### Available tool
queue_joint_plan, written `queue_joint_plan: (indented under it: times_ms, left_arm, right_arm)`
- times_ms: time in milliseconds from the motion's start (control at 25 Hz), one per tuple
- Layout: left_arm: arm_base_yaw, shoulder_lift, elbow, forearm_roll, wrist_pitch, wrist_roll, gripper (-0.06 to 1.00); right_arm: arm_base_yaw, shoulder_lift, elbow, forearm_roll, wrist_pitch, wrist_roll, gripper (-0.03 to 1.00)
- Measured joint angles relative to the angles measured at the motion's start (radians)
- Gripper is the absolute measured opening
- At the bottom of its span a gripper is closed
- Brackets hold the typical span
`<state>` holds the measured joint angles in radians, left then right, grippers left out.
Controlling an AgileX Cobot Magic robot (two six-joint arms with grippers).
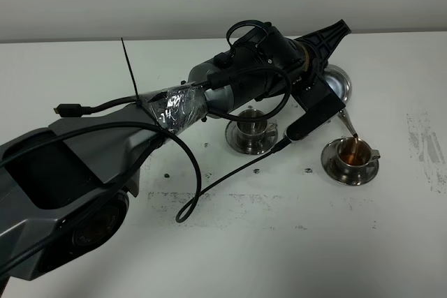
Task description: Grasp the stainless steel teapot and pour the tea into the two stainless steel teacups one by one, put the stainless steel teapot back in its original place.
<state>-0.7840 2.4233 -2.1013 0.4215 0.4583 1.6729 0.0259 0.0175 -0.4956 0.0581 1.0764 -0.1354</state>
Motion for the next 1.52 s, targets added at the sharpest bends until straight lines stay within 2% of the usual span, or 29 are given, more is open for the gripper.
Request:
queue_joint_plan:
  times_ms: [480, 1520]
  left_arm:
    - [-0.001, 0.000, 0.003, 0.001, -0.002, 0.000, 0.18]
    - [-0.002, 0.000, 0.003, 0.068, -0.002, -0.001, 0.18]
  right_arm:
    - [0.000, 0.000, 0.000, 0.000, 0.000, 0.000, 0.24]
    - [0.000, 0.000, 0.000, 0.000, 0.000, 0.000, 0.24]
